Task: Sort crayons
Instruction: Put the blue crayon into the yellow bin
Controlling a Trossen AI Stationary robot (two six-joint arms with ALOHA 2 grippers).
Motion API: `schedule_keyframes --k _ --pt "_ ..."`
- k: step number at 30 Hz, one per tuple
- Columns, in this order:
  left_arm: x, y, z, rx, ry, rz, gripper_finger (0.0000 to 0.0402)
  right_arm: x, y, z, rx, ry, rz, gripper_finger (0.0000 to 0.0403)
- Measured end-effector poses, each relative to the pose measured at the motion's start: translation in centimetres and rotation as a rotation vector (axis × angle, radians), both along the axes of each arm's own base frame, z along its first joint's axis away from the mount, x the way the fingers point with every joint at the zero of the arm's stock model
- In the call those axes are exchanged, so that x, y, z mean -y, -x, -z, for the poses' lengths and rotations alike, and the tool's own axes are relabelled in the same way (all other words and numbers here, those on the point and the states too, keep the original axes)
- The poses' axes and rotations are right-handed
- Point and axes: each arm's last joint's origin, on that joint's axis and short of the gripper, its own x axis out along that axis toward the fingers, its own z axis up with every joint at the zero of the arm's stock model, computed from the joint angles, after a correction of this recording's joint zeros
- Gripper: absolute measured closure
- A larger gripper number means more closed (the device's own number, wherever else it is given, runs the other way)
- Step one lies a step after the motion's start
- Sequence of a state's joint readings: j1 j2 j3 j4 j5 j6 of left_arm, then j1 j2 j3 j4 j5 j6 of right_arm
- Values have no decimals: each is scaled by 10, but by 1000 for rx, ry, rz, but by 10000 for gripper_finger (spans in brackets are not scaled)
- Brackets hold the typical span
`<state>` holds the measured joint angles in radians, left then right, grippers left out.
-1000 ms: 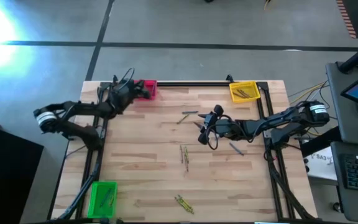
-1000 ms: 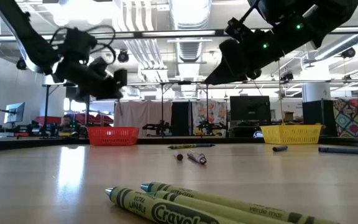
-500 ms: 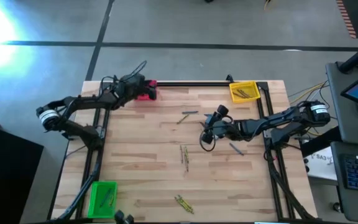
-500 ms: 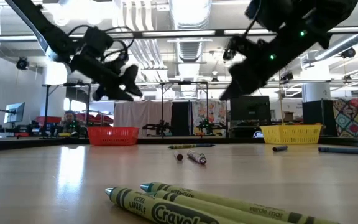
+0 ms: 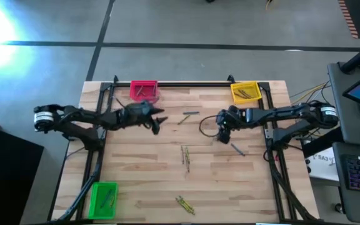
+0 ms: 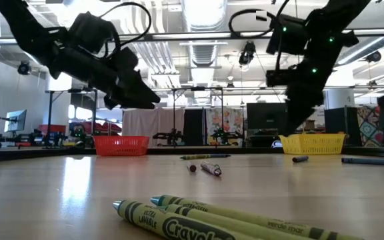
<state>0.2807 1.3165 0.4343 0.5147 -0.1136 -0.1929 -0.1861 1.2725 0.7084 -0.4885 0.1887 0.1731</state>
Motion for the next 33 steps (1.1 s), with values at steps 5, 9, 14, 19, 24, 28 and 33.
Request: schedule_keyframes --k 5,9,14,19,24,28,33 --pt "25 -11 9 27 -33 42 194 3 1 17 -107 -129 -193 216" --pt "32 -19 16 -6 -63 23 194 2 -3 30 -185 -121 -297 216" --pt "31 -29 20 -32 -73 26 194 3 -7 36 -216 -108 -358 216" --pt "29 -37 20 -37 -77 20 194 3 -8 42 -246 -128 -361 238" --pt "28 -40 23 -68 -83 -14 194 2 -8 45 -251 -166 -374 330" --pt "27 -41 22 -60 -59 -25 194 2 -10 41 -227 -192 -370 382" --pt "28 -38 27 -111 -48 -26 194 3 -16 30 -193 -206 -308 387"
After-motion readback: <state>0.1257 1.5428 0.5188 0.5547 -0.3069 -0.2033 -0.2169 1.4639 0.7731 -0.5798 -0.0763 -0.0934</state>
